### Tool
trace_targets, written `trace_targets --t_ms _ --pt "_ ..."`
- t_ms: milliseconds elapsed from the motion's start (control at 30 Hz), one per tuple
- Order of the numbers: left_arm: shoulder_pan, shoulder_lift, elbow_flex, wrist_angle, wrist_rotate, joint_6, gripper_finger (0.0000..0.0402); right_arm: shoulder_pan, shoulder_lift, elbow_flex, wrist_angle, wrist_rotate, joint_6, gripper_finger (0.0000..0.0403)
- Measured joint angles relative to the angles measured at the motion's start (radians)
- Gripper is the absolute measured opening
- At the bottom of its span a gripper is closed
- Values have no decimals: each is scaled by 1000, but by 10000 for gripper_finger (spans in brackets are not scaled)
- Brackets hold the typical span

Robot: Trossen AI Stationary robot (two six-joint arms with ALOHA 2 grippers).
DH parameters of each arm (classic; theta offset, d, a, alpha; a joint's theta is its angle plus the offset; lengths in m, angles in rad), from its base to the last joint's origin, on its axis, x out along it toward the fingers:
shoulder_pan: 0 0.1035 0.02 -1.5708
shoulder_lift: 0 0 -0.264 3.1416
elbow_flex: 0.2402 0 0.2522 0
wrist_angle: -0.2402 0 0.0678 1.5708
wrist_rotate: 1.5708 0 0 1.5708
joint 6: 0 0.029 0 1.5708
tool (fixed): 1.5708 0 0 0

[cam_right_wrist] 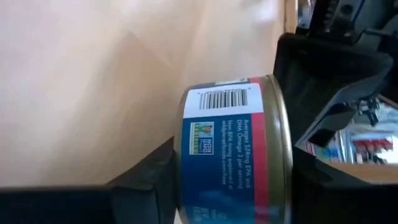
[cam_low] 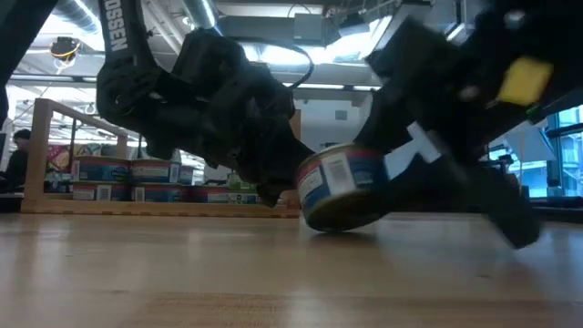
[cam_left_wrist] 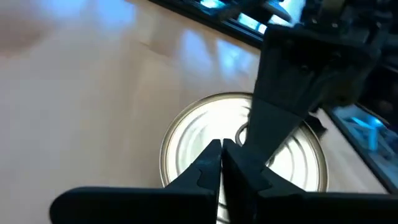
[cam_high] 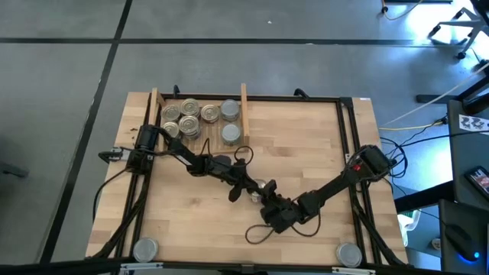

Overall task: Stack canned seafood by type on shelf
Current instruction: Stack the blue tuna can on top of the other blue tuna can on the shelf

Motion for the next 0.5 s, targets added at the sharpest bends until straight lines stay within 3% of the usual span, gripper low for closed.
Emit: trace_targets --t_ms 133,500 --pt "-24 -38 -7 -20 11 20 13 68 -36 30 -96 -11 85 188" --pt "-104 -263 -6 -153 -88 348 7 185 -253 80 -506 -36 738 188"
